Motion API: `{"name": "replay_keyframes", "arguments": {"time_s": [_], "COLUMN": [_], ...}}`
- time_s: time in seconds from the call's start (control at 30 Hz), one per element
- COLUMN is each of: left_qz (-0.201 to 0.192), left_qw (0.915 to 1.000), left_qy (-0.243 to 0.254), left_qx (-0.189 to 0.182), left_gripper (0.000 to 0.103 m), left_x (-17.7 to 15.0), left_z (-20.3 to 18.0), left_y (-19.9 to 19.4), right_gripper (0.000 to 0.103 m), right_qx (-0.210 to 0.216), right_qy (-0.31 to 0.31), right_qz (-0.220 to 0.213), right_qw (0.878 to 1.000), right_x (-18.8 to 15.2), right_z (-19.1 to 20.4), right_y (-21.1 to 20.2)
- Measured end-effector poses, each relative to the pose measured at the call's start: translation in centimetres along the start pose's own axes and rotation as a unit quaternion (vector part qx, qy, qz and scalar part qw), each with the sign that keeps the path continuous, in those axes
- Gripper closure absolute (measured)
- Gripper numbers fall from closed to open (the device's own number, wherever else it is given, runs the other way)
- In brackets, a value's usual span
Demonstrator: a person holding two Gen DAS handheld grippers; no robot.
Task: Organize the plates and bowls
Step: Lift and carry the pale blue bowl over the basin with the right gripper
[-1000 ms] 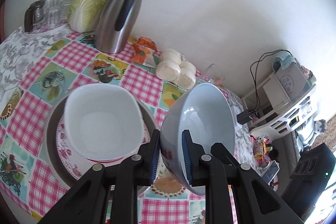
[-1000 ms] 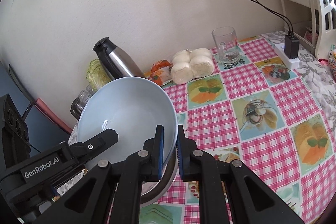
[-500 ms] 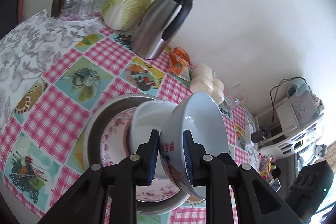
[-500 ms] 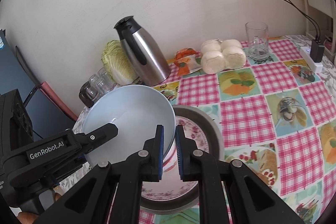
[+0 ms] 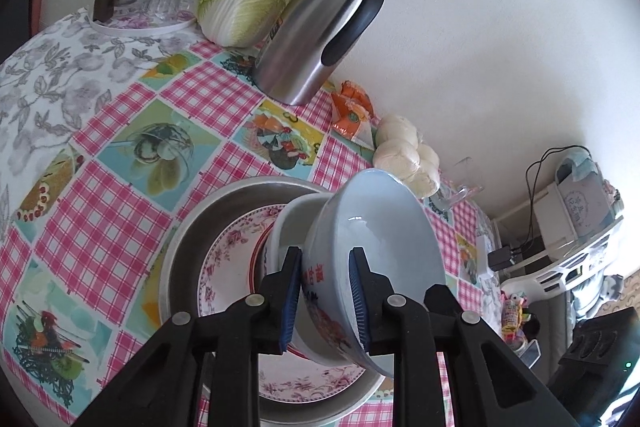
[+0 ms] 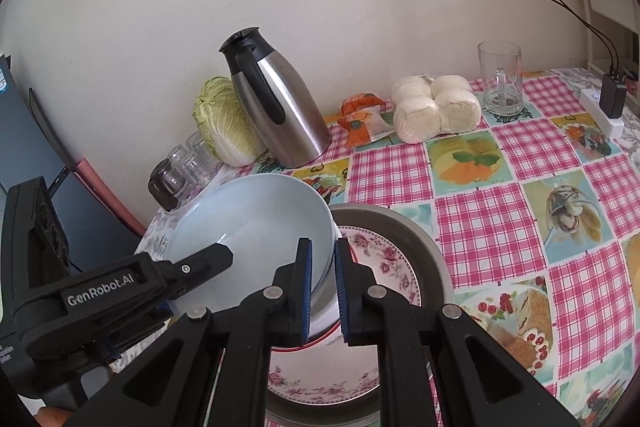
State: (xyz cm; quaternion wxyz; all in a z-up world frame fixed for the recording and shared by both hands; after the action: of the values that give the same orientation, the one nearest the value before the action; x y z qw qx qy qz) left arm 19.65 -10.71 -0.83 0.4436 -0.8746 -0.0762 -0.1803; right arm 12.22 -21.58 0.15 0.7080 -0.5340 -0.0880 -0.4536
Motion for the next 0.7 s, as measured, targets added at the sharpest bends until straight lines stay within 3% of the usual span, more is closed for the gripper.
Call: {"name": "replay_keyframes", "arguments": {"time_s": [0.07, 0.27, 0.4, 0.57, 0.7], "left_qz": [-0.003, -0.015, -0.025, -0.03, -0.06], "left_qw": [0.9998, 0.9987, 0.9979, 0.9966, 0.9943], "left_qy": [0.013, 0.038, 0.055, 0.066, 0.076], "left_qx": [0.013, 0.029, 0.024, 0.039, 0.045], "left_gripper": [0.076, 0.06, 0.042, 0.039, 0.035], "left_x": [0.0, 0.2, 0.3, 0.5, 1.1], "left_z": [-0.2, -0.9, -1.5, -1.8, -1.8], "left_y": [0.1, -0.2, -0.6, -1.0, -2.3], "right_gripper": [0.09, 0.09, 0.09, 0.09, 0.089], "right_qx": [0.003, 0.005, 0.006, 0.003, 0.005], "right_qy": [0.005, 0.008, 0.006, 0.003, 0.008], "right_qz": [0.002, 0.008, 0.006, 0.006, 0.007], "right_qw": [1.0, 1.0, 1.0, 1.0, 1.0], "right_x": [0.0, -0.3, -0.4, -0.5, -0.5], "right_z": [-0.2, -0.3, -0.3, -0.3, -0.7], "right_y": [0.2, 0.9, 1.0, 1.2, 1.3]}}
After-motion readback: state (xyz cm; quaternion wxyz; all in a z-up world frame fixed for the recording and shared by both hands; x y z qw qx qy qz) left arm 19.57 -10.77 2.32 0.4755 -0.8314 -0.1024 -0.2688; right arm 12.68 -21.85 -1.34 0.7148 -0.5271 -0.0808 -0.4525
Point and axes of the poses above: each gripper's, at about its wrist camera, not at the fingertips, and y roughly the way its jaws point, z to its left, x to its top, the point moved 9 cm from there along y, roughly the way its jaws point, and after that the axes turned 4 degrees about z, right-handed, at the moved point
